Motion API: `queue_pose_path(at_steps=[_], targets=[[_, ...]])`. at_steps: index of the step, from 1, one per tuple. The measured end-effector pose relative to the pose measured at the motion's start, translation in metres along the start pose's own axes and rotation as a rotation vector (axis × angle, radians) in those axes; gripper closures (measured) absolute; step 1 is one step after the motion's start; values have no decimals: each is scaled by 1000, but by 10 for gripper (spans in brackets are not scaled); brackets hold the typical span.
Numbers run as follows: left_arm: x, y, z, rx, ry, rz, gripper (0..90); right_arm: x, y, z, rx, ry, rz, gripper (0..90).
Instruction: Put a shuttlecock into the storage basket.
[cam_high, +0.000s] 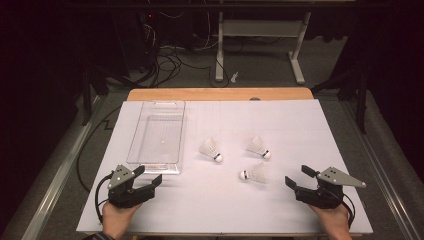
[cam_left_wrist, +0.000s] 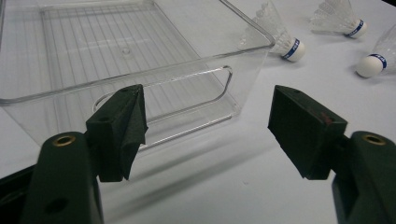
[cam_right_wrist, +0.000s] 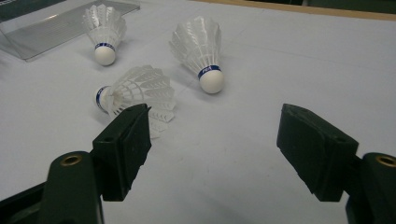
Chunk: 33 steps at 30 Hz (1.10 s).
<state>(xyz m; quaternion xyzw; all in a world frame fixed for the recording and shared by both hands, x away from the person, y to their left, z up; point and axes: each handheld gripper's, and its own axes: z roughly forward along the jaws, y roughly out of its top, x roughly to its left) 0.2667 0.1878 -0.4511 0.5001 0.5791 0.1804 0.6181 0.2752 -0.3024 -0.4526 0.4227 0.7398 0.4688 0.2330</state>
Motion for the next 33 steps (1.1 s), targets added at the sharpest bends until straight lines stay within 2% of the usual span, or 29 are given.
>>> queue_pose_path(at_steps=[11, 19, 24, 29, 33], targets=[[-2, -2, -4, 8, -23, 7, 282, 3, 1, 2, 9, -4, -13, 269], [-3, 0, -2, -8, -18, 8, 299, -1, 1, 4, 11, -10, 9, 269], [-4, 0, -5, -15, -19, 5, 303, 1, 1, 3, 7, -9, 0, 269], [-7, 0, -5, -17, -17, 7, 300, 0, 1, 2, 2, -9, 7, 269], [-12, 2, -5, -30, -33, 8, 296, -1, 1, 1, -3, -9, 7, 273]])
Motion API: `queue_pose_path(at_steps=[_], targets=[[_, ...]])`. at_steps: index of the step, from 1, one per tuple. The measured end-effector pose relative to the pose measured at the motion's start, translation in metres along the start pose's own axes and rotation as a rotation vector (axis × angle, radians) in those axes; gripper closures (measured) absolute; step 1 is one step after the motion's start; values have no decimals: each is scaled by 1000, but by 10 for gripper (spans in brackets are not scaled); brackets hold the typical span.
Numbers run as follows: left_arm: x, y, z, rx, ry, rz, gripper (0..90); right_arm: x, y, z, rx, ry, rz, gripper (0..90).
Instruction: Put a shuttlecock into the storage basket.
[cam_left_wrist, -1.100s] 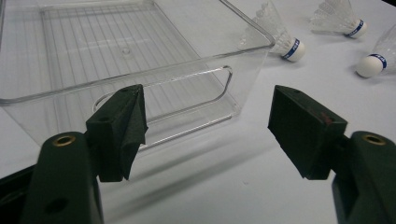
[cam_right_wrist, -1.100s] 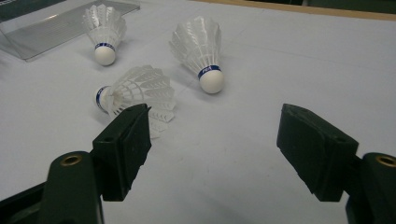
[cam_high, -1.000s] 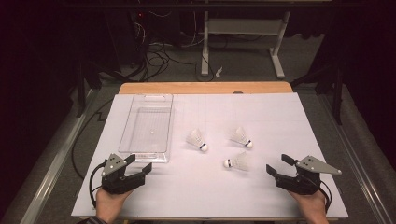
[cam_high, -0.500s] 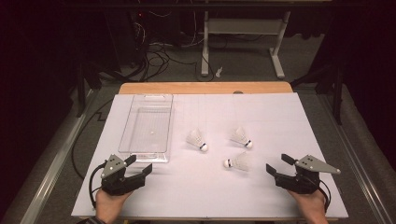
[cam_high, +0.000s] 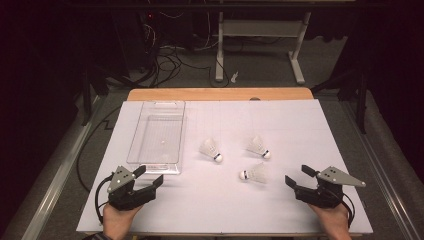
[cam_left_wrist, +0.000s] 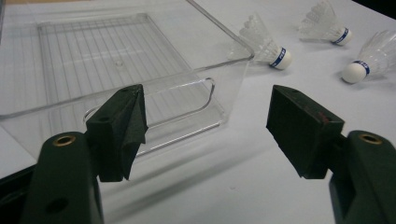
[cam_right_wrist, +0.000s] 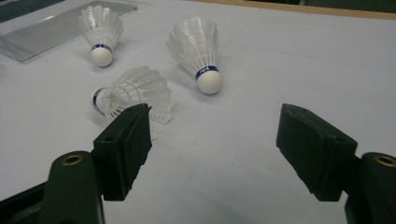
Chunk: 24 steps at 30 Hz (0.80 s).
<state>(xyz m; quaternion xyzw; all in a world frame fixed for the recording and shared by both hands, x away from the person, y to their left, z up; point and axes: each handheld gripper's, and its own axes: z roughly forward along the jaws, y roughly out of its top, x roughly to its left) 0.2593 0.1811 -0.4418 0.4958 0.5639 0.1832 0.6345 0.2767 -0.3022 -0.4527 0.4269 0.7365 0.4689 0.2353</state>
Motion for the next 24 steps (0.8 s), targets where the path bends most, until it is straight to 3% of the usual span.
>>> queue_pose_path(at_steps=[9, 24], targets=[[-13, 0, 2, 17, -37, 19, 296, 1, 0, -2, -1, -3, -1, 273], [-26, -1, 11, 49, -73, 12, 293, -1, -1, -1, 2, 7, 8, 273]])
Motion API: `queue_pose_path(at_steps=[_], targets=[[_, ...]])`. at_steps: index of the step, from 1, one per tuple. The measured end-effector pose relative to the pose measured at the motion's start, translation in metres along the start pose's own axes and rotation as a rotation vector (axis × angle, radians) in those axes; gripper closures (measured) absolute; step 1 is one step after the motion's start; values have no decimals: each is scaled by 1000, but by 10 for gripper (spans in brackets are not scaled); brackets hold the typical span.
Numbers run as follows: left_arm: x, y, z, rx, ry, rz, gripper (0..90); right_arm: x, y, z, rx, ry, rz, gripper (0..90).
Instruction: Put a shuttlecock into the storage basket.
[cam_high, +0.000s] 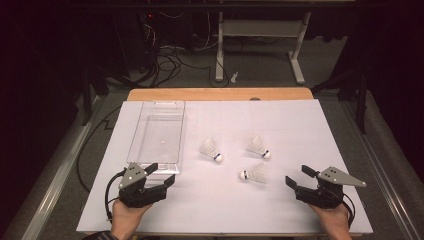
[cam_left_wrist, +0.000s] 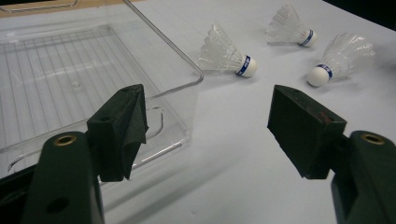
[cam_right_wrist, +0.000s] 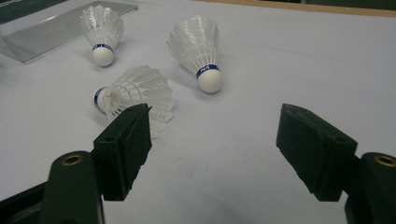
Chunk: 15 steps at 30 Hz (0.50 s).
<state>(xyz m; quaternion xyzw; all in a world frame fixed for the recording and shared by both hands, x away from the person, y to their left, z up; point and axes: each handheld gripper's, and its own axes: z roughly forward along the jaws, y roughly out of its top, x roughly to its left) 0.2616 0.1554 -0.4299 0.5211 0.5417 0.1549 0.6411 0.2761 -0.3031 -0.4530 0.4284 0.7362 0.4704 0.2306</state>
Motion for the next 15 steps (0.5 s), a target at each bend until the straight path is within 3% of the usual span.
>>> queue_pose_path(at_steps=[15], targets=[[-4, 5, 8, -2, -8, -16, 295, 0, 0, 1, 8, 3, -9, 272]])
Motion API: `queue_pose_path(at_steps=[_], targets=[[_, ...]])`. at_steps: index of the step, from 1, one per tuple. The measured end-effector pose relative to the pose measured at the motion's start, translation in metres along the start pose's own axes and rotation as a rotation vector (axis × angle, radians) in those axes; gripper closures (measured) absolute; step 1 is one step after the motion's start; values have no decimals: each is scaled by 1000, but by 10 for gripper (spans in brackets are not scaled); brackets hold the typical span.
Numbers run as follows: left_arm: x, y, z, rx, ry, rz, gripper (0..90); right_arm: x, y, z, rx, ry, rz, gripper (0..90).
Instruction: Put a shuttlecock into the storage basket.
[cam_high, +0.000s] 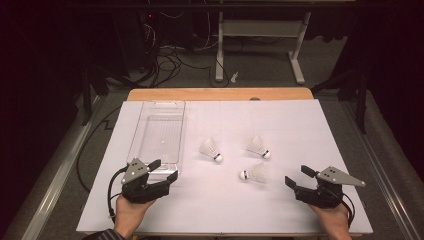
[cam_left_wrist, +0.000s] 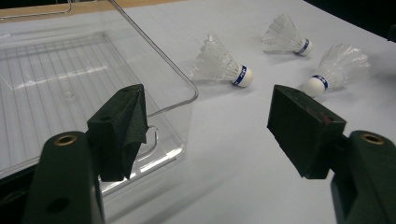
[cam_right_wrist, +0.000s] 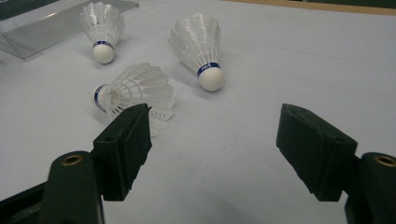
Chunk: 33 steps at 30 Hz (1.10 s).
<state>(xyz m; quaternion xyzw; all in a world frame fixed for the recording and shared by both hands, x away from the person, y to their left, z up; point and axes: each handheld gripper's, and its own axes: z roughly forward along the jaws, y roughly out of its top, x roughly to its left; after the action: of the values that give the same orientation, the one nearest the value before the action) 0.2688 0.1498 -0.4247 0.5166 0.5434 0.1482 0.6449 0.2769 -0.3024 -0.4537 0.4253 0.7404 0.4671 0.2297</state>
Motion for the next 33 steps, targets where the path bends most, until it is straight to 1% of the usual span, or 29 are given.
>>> queue_pose_path(at_steps=[5, 8, 11, 14, 16, 27, 33], targets=[[-1, 0, 3, 1, -2, -4, 293, 0, 0, -1, -2, -2, 4, 273], [-3, 0, 6, 9, -6, 3, 291, 0, 0, -1, -1, -3, 2, 273], [-4, -1, 7, 11, -9, 2, 291, 0, 0, -1, -2, -2, 4, 273], [-7, 0, 10, 14, -15, 7, 291, 1, 0, -1, -1, 1, -4, 273], [-7, 0, 11, 13, -15, 6, 290, 0, 0, -1, -2, -2, 3, 273], [-13, -1, 19, 28, -27, 15, 291, 1, 0, -1, -1, 3, 2, 273], [-16, 0, 28, 34, -28, 12, 296, 0, 0, -1, -2, 0, 4, 272]])
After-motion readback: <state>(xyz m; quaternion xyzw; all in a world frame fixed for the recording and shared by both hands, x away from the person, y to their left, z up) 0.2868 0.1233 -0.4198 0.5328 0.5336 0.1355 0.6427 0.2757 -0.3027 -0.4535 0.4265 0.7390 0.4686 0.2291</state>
